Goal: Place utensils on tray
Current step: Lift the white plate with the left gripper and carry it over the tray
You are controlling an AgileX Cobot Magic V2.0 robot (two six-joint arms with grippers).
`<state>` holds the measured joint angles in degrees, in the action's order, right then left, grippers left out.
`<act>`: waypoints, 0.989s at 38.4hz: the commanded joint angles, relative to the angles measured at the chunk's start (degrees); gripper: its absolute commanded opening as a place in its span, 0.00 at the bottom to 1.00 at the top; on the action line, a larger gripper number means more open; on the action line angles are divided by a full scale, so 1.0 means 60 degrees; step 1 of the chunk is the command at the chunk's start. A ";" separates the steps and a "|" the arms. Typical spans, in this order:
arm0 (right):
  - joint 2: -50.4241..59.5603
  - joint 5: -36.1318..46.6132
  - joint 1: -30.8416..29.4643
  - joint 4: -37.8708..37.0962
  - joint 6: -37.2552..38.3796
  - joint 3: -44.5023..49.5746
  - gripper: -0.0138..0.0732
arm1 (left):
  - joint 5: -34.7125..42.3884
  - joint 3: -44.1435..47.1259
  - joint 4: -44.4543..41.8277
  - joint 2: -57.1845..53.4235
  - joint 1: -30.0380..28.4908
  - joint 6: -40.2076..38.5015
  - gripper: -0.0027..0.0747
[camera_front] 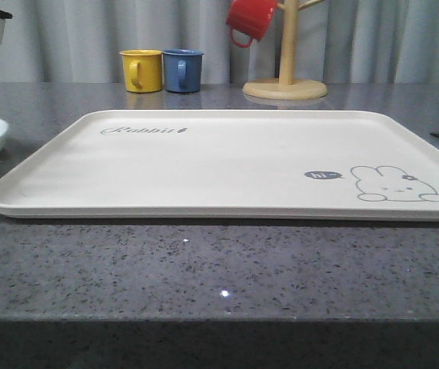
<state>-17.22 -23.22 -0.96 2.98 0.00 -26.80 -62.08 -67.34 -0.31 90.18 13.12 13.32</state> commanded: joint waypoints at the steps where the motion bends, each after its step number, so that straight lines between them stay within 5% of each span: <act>1: -0.0165 0.0823 -0.0060 -0.0094 -0.0140 -0.0321 0.90 | 0.0024 -0.0282 0.0052 -0.0332 0.0072 0.0029 0.01; 18: -0.0165 0.0823 -0.0060 -0.0094 -0.0140 -0.0321 0.90 | -0.1679 -0.2984 -0.1611 -0.0475 0.0949 -0.0590 0.01; 38: -0.0165 0.0823 -0.0060 -0.0094 -0.0140 -0.0321 0.90 | -0.1318 -0.5169 -0.1894 0.0285 0.5432 -0.1041 0.01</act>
<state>-17.22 -23.22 -0.96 2.98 0.00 -26.80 -71.50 -95.48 -10.79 91.84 42.53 8.55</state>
